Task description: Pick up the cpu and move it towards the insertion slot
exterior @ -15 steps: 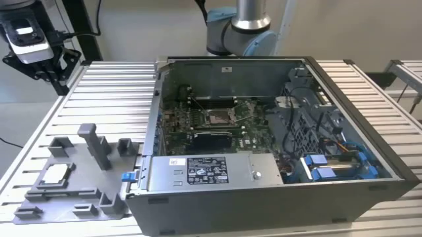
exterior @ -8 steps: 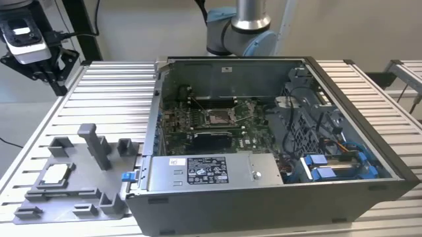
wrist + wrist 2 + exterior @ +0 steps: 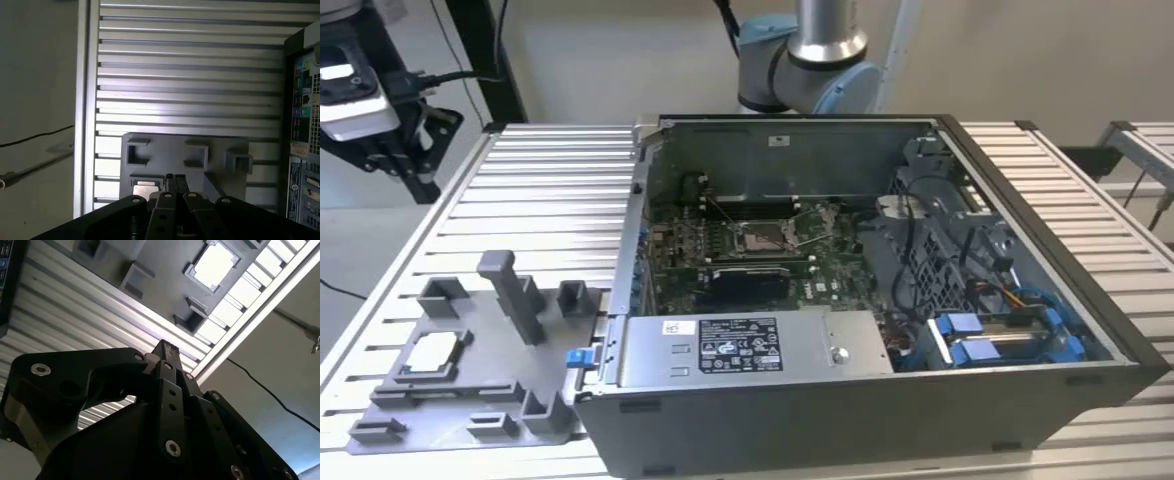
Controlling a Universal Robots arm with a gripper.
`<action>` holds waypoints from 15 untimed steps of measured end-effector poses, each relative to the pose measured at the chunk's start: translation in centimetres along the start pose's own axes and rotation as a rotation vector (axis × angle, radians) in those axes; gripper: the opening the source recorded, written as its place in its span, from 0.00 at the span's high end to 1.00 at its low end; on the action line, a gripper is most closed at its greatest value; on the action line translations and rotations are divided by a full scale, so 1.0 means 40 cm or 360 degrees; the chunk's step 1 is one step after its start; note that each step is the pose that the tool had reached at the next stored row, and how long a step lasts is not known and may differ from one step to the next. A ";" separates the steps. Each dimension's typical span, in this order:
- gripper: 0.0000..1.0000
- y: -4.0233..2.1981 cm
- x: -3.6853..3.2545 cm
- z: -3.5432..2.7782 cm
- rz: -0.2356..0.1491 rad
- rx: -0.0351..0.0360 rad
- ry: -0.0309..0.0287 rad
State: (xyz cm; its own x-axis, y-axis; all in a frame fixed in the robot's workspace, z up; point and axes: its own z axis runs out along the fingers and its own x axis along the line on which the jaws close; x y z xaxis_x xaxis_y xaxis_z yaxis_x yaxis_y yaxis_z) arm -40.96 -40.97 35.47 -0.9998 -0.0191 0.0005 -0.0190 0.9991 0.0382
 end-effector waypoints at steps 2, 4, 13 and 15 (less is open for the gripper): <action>1.00 -0.016 0.010 -0.001 0.0000 0.0000 -0.00001; 1.00 -0.032 0.020 -0.001 0.0000 0.0000 0.00000; 1.00 -0.093 0.065 -0.003 0.0000 0.0000 -0.00001; 1.00 -0.097 0.069 -0.004 0.0000 0.0000 -0.00001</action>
State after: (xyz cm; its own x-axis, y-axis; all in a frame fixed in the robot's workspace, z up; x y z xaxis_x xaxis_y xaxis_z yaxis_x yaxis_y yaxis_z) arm -43.64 -44.90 35.47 -0.9998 -0.0190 0.0005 -0.0190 0.9991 0.0382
